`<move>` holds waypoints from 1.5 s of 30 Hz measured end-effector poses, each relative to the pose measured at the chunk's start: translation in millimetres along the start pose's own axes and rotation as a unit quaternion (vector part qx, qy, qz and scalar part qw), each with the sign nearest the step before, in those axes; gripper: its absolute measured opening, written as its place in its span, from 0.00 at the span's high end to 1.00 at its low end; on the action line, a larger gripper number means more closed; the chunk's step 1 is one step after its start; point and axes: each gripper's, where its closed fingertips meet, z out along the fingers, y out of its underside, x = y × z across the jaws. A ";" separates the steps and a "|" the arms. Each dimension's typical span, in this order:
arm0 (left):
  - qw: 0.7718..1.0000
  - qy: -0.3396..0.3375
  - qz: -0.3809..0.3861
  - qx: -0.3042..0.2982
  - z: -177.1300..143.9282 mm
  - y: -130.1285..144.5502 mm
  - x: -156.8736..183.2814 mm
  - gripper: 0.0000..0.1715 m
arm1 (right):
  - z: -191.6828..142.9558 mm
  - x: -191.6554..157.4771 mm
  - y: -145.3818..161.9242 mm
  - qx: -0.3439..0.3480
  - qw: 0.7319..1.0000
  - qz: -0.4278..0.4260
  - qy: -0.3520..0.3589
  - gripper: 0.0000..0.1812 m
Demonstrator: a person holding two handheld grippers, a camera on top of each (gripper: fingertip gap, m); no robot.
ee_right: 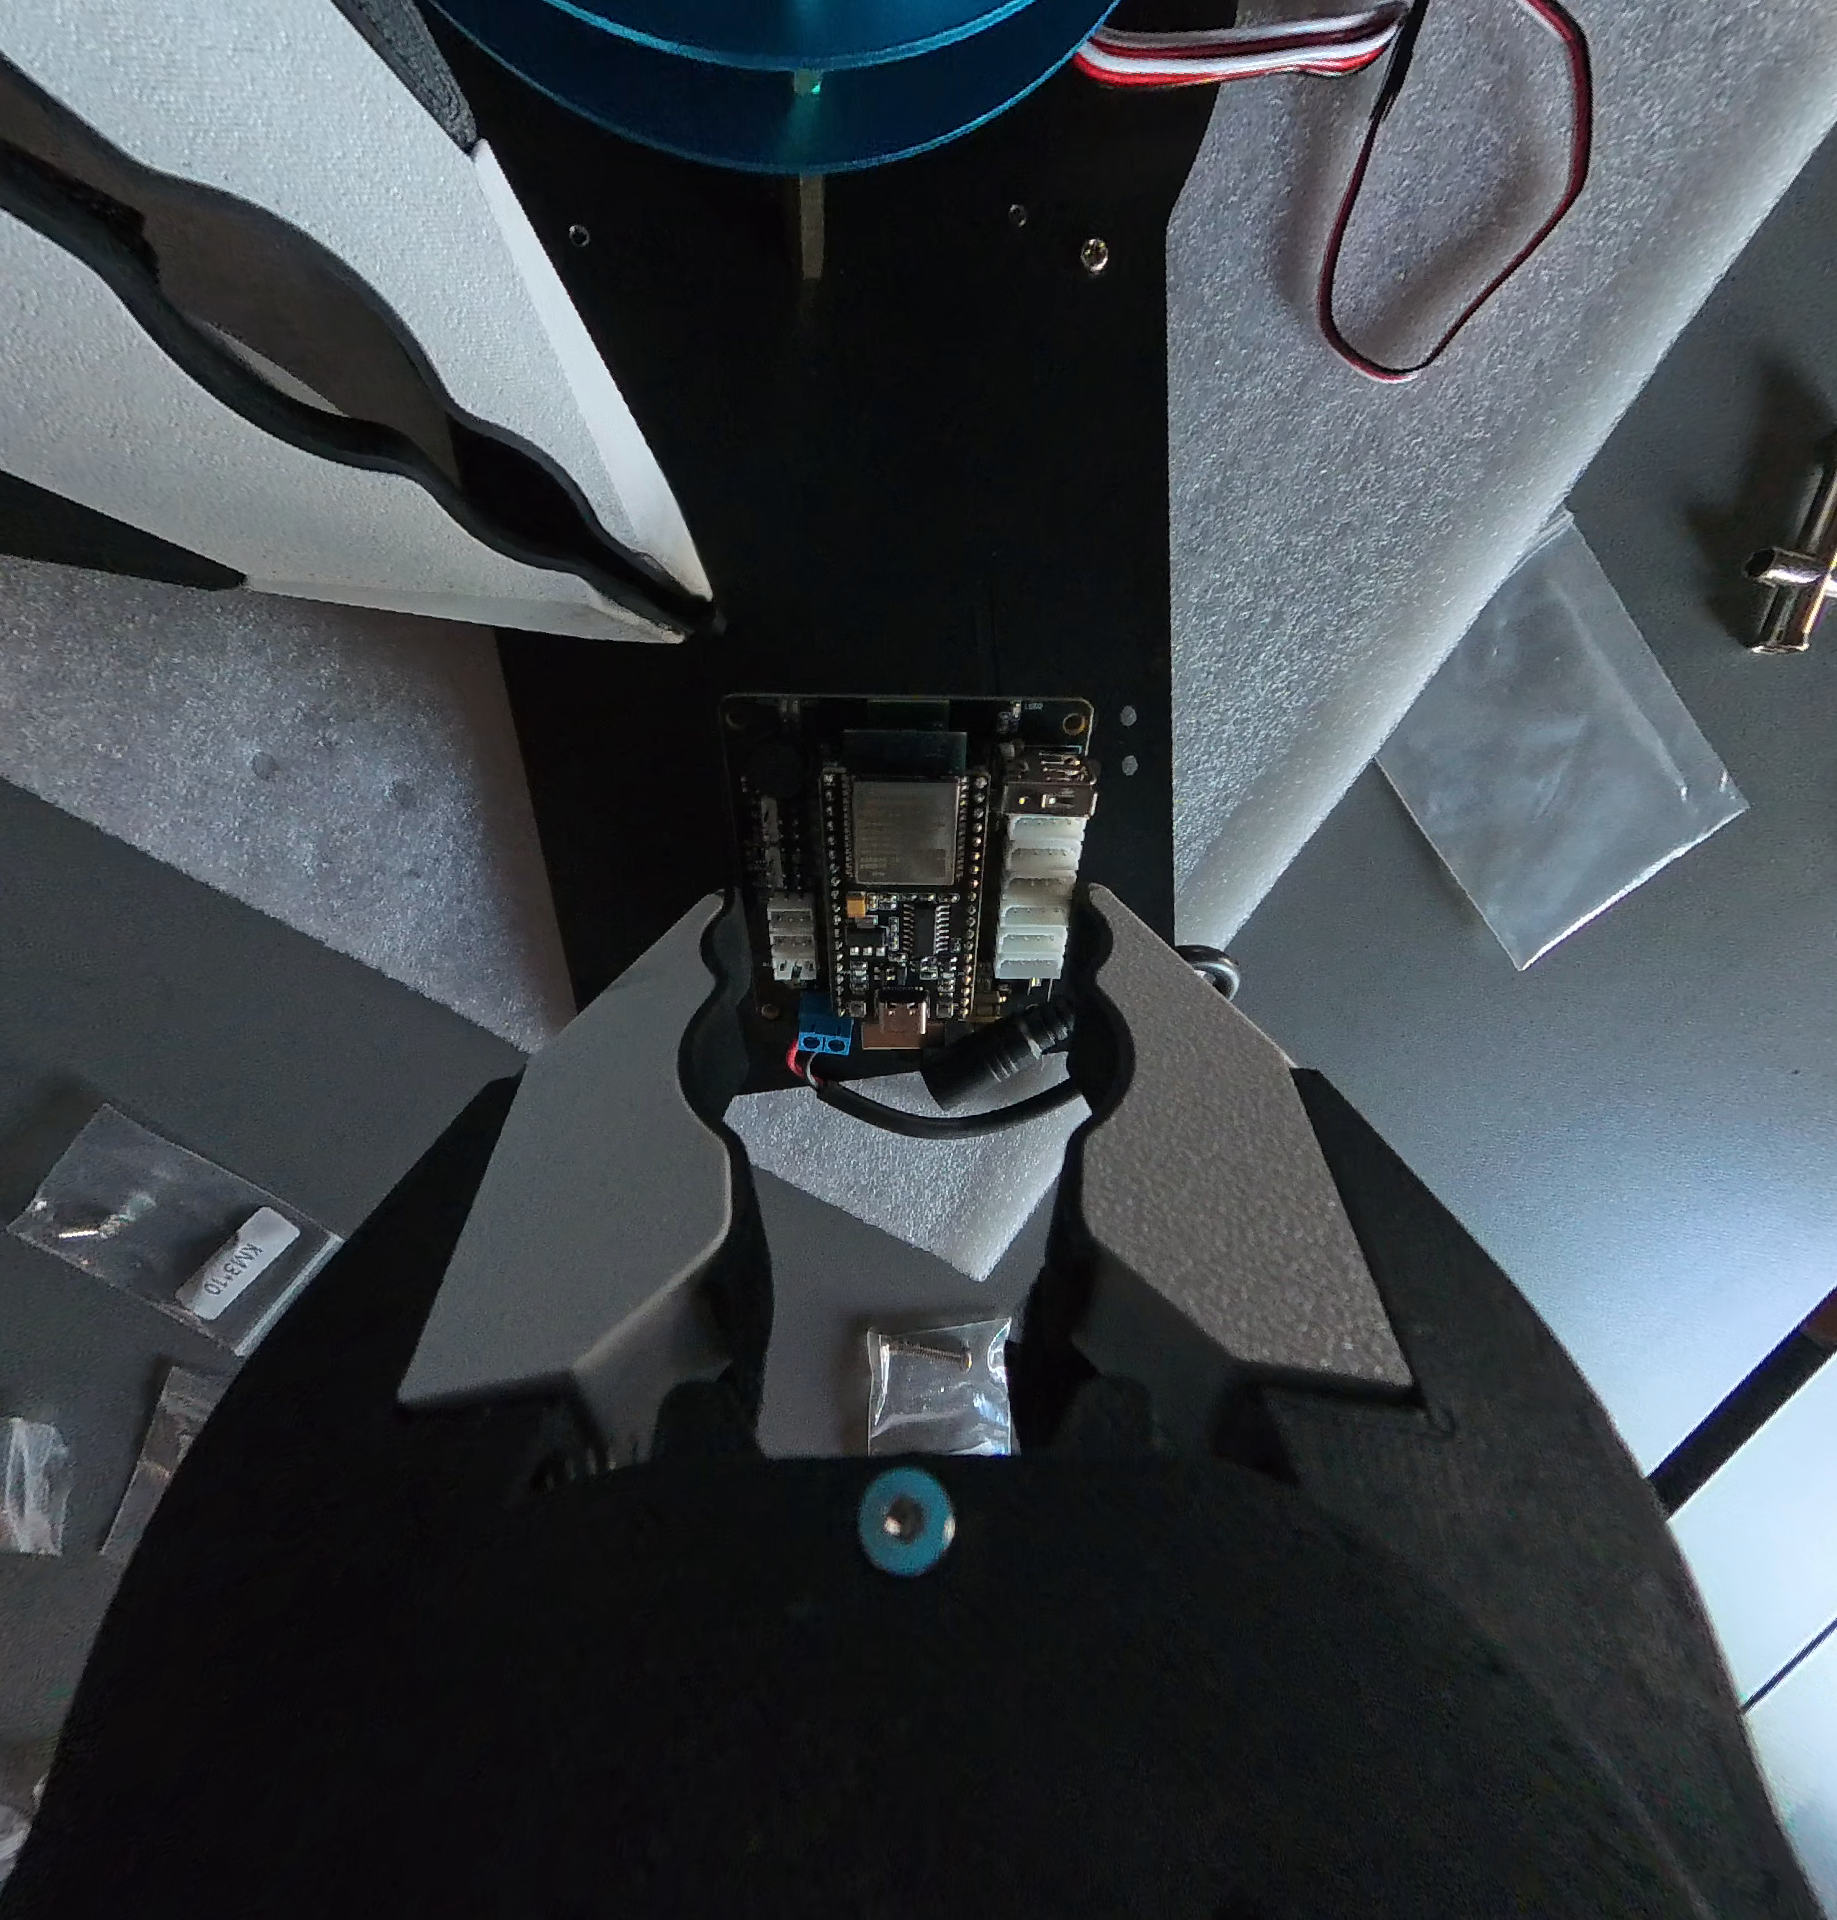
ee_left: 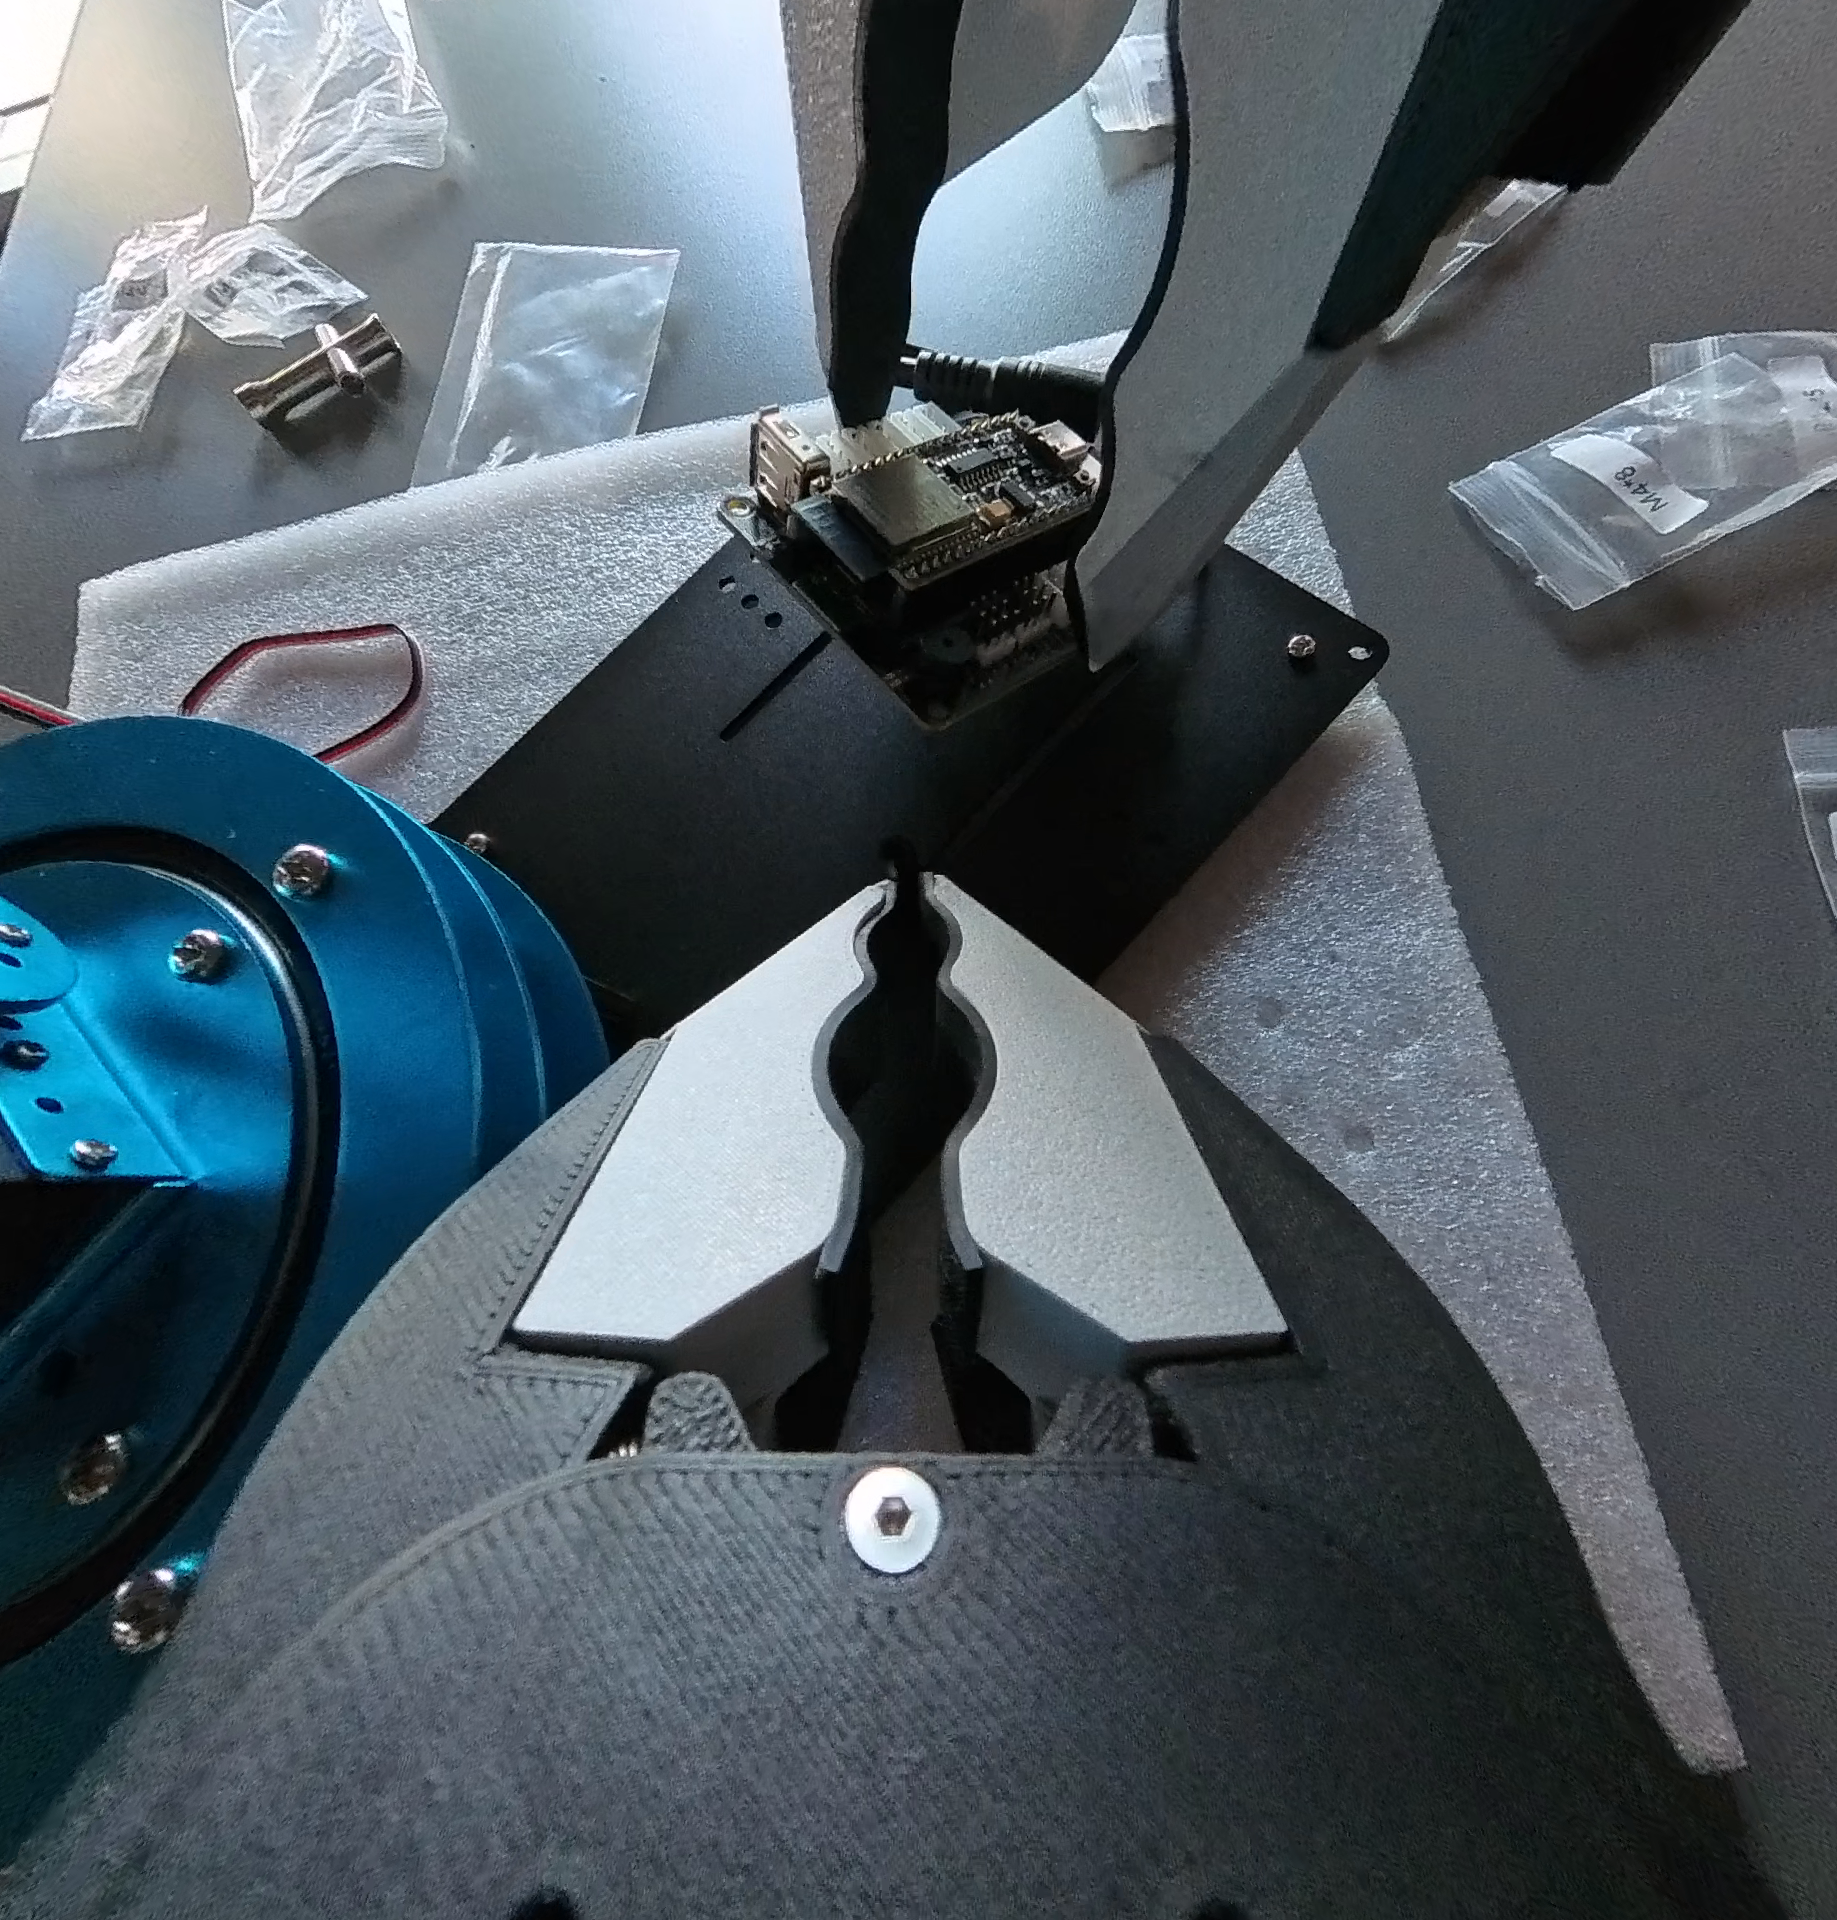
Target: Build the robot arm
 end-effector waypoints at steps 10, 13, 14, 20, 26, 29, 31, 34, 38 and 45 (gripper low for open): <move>1.000 0.003 -0.016 0.007 -4.2 3.2 -0.3 1.00 | 1.0 2.0 0.7 -0.002 1.000 0.000 0.000 0.67; 1.000 0.004 -0.018 0.006 -4.2 3.0 -0.2 1.00 | 1.8 2.5 0.1 -0.003 1.000 0.000 -0.001 0.67; 1.000 0.001 -0.016 0.006 -3.8 2.9 -0.7 1.00 | 2.1 2.4 -0.1 -0.003 1.000 0.000 -0.001 0.67; 1.000 0.001 -0.012 -0.001 -2.4 1.9 -0.2 0.99 | 1.5 2.4 -0.2 -0.004 1.000 0.000 0.002 0.67; 1.000 0.003 -0.020 0.000 -1.7 1.2 0.7 0.98 | 1.9 2.1 1.5 -0.006 1.000 0.000 0.002 0.67; 1.000 -0.001 -0.020 0.000 -1.1 0.8 -0.1 0.99 | 2.8 2.1 2.3 -0.007 1.000 0.001 0.001 0.67; 1.000 -0.002 -0.020 0.001 -1.1 0.9 -0.2 0.99 | 3.0 2.2 2.4 -0.007 1.000 0.001 0.000 0.67; 1.000 0.002 -0.026 0.000 -3.1 2.1 0.6 0.98 | 4.9 2.2 2.2 -0.011 1.000 -0.001 -0.002 0.67; 0.999 0.006 -0.031 0.004 -11.6 4.2 1.0 0.97 | 9.9 1.2 2.4 -0.023 1.000 -0.009 -0.005 0.67; 0.998 0.020 -0.049 0.015 -28.8 9.5 2.3 0.98 | 13.2 0.3 2.1 -0.031 0.999 -0.014 -0.009 0.67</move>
